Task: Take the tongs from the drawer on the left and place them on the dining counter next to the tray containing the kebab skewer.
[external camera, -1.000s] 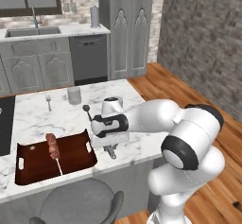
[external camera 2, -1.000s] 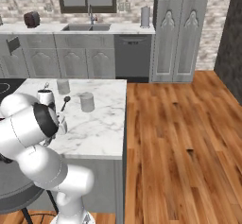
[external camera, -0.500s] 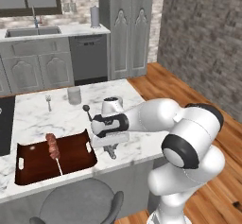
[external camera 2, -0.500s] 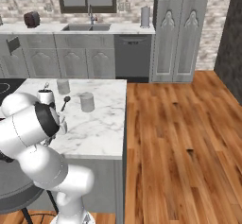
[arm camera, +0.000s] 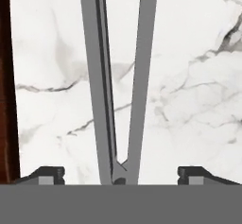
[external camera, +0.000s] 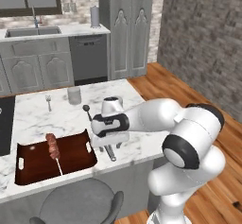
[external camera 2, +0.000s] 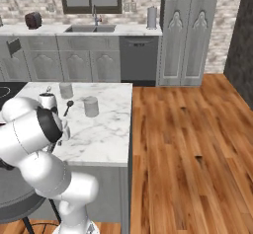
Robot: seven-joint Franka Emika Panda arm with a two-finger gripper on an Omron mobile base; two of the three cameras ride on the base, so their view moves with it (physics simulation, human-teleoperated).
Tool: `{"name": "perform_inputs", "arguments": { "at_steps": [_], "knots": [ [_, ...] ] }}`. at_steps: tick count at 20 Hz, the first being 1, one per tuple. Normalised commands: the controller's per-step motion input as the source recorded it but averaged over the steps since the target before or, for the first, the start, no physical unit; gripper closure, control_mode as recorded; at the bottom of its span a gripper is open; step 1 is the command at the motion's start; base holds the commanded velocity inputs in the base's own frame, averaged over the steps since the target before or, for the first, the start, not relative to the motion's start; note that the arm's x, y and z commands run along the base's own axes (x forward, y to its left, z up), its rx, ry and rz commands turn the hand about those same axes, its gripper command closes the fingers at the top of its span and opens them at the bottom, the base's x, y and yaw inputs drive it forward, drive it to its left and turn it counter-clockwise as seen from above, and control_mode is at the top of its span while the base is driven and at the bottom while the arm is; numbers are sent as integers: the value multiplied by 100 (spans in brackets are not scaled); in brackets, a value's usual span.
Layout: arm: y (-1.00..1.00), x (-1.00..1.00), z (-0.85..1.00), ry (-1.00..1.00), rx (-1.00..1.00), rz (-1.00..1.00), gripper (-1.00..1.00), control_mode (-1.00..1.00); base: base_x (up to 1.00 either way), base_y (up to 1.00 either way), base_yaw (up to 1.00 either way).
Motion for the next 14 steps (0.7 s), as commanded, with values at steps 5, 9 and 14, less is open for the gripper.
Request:
{"name": "perform_inputs", "arguments": {
  "at_steps": [5,9,14],
  "knots": [
    [-9,-63,63,-3,1,0,-100,-100,0,0,0],
    [-19,-88,93,-4,2,0,-100,-100,0,0,0],
    [-32,-80,96,-3,3,0,-100,-100,0,0,0]
  ]
}}
